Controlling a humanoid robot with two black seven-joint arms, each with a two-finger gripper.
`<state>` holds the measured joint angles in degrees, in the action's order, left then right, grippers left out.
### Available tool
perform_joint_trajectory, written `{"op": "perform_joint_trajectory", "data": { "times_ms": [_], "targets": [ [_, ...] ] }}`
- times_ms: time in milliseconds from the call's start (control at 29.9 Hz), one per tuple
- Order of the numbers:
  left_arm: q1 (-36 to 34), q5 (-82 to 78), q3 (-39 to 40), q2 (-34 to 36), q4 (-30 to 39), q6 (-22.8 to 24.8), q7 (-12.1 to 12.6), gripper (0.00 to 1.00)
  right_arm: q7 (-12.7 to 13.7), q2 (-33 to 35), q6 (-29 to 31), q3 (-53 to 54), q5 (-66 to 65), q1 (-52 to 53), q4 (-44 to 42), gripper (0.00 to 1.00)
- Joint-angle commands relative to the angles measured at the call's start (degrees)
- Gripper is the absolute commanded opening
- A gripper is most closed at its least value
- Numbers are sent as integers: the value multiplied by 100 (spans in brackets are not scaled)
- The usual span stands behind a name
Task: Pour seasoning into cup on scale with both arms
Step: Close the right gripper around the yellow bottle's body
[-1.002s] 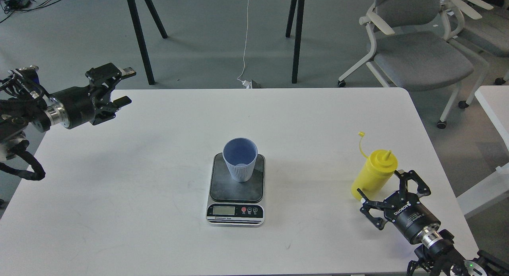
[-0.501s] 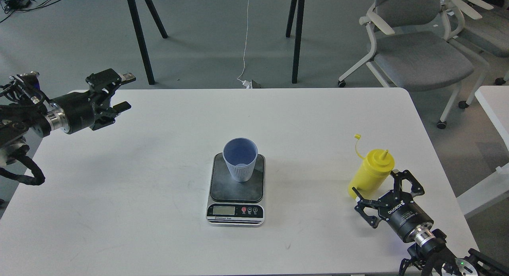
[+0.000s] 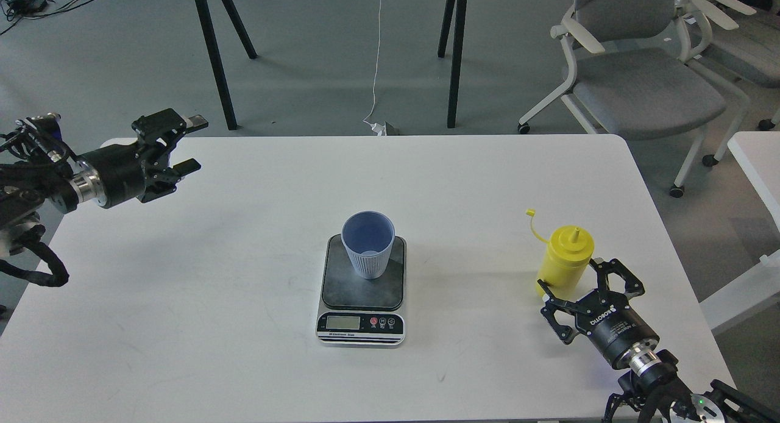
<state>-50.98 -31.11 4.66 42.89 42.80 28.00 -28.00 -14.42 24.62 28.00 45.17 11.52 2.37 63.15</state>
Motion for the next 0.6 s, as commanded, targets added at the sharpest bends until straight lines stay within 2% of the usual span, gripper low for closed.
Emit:
{"op": "perform_joint_trajectory", "data": {
  "times_ms": [0,134,234,568],
  "targets": [
    [10,0,0,0,-9,0,0,99,1,-45,0,18,0,0,-14,54],
    [10,0,0,-9,-9,0,0,99,1,-107,0,18,0,0,-5,50],
    [18,0,0,-9,-9,0,0,99,-8,-124,0,36,0,0,-14,40],
    [18,0,0,-9,-9,0,0,99,-87,-168,0,106,-114,0,-5,38]
  ]
}}
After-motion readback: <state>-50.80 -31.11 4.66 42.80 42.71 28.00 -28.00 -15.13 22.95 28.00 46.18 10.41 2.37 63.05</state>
